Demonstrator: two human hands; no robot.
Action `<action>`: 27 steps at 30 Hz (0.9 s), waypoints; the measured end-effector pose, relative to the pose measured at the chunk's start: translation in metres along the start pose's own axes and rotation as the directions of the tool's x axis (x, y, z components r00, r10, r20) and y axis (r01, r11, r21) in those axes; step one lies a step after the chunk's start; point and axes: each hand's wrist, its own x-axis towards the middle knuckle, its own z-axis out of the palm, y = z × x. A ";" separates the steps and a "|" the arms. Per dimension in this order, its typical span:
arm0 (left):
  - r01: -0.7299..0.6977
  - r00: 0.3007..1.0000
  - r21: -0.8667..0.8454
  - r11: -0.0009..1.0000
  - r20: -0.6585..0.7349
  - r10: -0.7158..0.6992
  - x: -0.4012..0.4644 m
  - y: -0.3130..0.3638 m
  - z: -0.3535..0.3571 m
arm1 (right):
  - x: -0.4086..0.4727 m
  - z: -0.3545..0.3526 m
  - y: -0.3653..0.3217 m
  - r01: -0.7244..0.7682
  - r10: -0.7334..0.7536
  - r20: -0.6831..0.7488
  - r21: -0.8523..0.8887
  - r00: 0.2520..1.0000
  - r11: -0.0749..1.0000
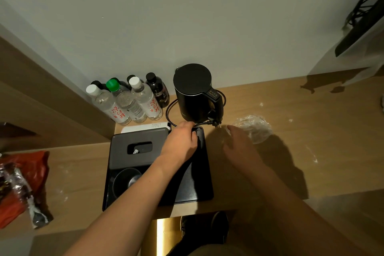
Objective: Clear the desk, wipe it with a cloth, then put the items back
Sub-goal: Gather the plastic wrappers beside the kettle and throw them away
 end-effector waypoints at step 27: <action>-0.073 0.994 0.022 0.997 0.082 0.071 0.010 0.019 0.017 | 0.041 -0.004 0.033 -0.087 0.053 -0.152 -0.223 0.987 0.971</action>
